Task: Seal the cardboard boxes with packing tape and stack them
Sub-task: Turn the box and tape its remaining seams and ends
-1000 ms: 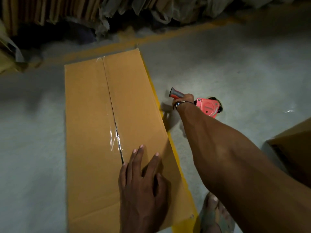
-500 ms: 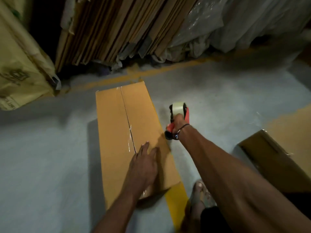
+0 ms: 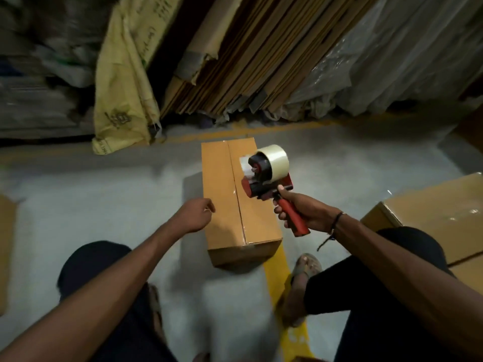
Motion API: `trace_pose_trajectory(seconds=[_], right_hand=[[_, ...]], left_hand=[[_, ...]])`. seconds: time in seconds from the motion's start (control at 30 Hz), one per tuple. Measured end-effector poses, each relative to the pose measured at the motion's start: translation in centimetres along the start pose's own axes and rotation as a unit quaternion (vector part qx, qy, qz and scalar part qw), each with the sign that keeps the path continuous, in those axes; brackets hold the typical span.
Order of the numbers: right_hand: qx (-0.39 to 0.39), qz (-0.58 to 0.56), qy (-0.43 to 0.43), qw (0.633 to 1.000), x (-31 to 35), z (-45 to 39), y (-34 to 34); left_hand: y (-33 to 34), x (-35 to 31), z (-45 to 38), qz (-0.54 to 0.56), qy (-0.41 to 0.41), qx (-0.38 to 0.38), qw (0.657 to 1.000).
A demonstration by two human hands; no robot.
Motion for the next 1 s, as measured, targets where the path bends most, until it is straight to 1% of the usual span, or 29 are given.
trace_pose_trajectory(seconds=[0.07,0.13,0.17,0.23,0.33,0.4,0.5,0.57,0.63,0.67,0.7,0.73,0.83,0.87,0.93,1.0], right_hand=[[-0.016,0.056,0.01,0.998,-1.1,2.2,1.4],[-0.046,0.124,-0.001,0.991,-1.8,3.8,2.5],[-0.054,0.143,-0.009,0.988,-2.1,4.4,3.3],[-0.051,0.141,-0.022,0.988,-2.8,5.3,4.7],[-0.015,0.123,-0.049,0.991,-3.8,6.5,6.4],[0.02,0.111,-0.059,0.992,-4.5,7.3,7.1],[0.061,0.067,-0.059,0.994,-5.7,8.4,7.6],[0.068,0.066,-0.066,0.993,-5.9,9.0,7.8],[0.075,0.089,-0.073,0.991,-6.0,9.8,8.2],[0.081,0.105,-0.08,0.988,-5.9,10.1,8.5],[0.086,0.122,-0.086,0.985,-5.8,10.5,8.7],[0.085,0.136,-0.091,0.983,-5.7,10.9,9.0],[0.078,0.164,-0.096,0.979,-5.5,11.6,9.2],[0.08,0.173,-0.094,0.977,-5.4,11.6,9.1],[0.087,0.169,-0.078,0.979,-5.5,11.4,8.8],[0.098,0.15,-0.062,0.982,-5.7,11.0,8.5]], left_hand=[[-0.1,0.3,2.5,0.089,-0.011,-0.013,0.996],[0.7,0.5,4.0,0.208,-0.024,-0.014,0.978],[1.5,0.4,4.6,0.278,-0.03,-0.003,0.96],[3.4,-0.2,5.5,0.39,-0.037,0.023,0.92],[6.9,-1.8,7.3,0.511,-0.05,0.062,0.856],[8.8,-2.8,8.6,0.582,-0.057,0.091,0.806],[10.3,-4.2,10.1,0.667,-0.046,0.119,0.734],[10.6,-5.0,11.0,0.697,-0.033,0.128,0.705],[10.9,-5.6,11.9,0.721,-0.023,0.128,0.681],[11.0,-5.8,12.3,0.732,-0.021,0.125,0.67],[11.0,-5.8,12.6,0.736,-0.023,0.119,0.666],[10.9,-5.8,12.9,0.733,-0.027,0.112,0.671],[10.4,-6.0,13.3,0.706,-0.038,0.106,0.7],[10.5,-6.0,13.6,0.702,-0.043,0.107,0.702],[10.9,-5.8,14.1,0.714,-0.054,0.099,0.691],[11.3,-5.4,14.7,0.737,-0.063,0.084,0.668]])
Point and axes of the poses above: each hand's wrist, its own z-axis away from the middle knuckle, its own y-axis out of the palm, x = y × z, the point moved 9 cm from there along -z, towards the middle knuckle, and after that the axes turned 12 degrees about x, right-handed, at the moved point
